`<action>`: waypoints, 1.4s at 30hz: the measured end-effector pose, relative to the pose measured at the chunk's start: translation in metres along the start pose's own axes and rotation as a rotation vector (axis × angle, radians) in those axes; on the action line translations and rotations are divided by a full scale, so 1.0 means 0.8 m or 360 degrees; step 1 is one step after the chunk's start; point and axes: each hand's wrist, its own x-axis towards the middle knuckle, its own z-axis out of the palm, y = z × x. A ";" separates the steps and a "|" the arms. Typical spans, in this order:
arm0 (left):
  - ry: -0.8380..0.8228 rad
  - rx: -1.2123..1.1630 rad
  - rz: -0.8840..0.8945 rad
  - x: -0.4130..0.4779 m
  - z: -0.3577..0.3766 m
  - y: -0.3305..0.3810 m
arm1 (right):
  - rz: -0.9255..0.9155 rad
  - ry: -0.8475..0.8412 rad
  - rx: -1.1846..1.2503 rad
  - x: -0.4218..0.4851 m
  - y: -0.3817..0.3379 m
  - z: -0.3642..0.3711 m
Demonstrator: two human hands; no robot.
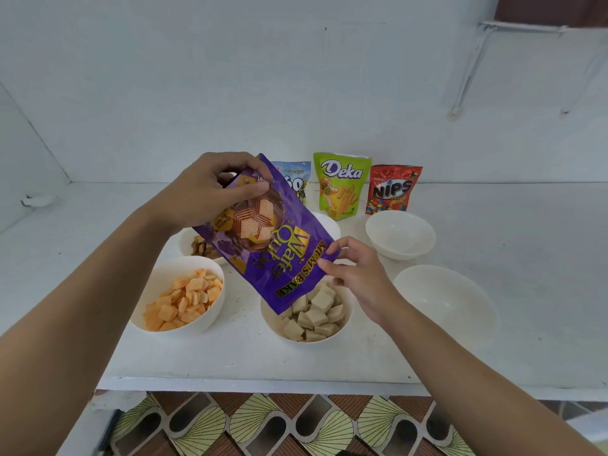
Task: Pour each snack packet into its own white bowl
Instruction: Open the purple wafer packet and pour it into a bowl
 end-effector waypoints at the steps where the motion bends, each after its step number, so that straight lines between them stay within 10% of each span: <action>1: -0.0001 -0.0012 0.0009 0.000 0.000 0.000 | -0.0025 0.0037 -0.0004 0.000 0.000 0.000; 42: -0.0031 0.0000 0.0026 -0.022 0.002 -0.002 | -0.0047 -0.0020 -0.0152 -0.010 -0.002 -0.012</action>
